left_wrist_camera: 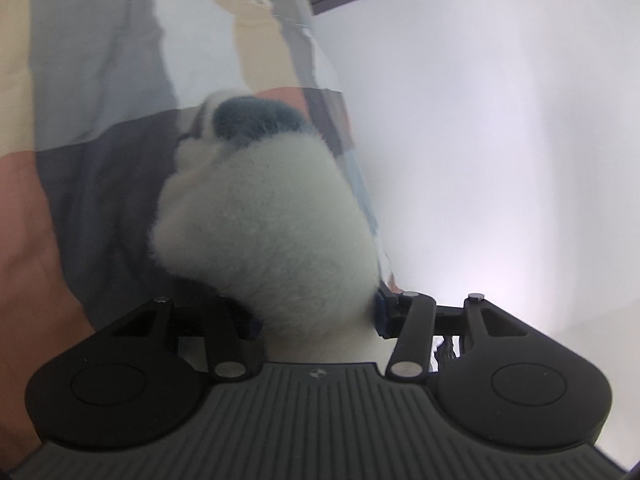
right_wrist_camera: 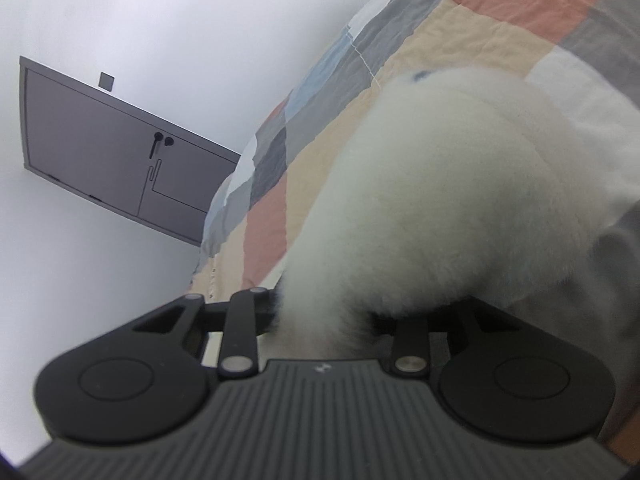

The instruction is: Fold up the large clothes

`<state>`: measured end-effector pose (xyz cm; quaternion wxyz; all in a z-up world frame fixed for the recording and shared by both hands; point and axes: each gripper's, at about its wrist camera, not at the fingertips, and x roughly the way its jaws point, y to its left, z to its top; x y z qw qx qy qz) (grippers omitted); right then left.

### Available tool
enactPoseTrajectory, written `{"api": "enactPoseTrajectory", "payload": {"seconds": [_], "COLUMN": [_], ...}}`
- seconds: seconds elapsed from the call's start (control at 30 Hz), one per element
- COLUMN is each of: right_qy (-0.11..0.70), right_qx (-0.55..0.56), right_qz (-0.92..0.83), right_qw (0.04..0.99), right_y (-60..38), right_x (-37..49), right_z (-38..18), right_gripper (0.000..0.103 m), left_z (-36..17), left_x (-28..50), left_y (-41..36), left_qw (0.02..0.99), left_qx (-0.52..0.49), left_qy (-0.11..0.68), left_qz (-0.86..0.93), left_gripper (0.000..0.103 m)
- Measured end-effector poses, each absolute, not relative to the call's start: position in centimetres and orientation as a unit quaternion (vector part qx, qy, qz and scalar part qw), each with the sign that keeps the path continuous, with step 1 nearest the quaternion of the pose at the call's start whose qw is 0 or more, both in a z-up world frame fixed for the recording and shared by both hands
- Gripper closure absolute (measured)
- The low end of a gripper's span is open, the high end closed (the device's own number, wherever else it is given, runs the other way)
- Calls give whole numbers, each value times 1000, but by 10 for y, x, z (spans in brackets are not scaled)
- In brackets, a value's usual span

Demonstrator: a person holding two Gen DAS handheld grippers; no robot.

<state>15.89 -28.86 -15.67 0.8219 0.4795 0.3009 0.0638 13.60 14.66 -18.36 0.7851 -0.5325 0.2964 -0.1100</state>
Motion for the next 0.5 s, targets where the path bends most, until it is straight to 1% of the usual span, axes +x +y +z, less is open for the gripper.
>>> {"api": "enactPoseTrajectory", "payload": {"seconds": [0.23, 0.5], "right_qy": [261, 201], "right_qx": [469, 461], "right_qz": [83, 79], "right_qw": [840, 861], "right_y": [-337, -415], "right_x": [150, 171], "right_z": [-106, -32], "right_gripper": [65, 65], "left_z": [-137, -77], "left_x": [141, 197], "left_y": [98, 17], "left_qw": [788, 784], "left_qx": [-528, -517], "left_qy": [277, 268], "left_qz": [-156, -214], "left_gripper": [47, 47]}}
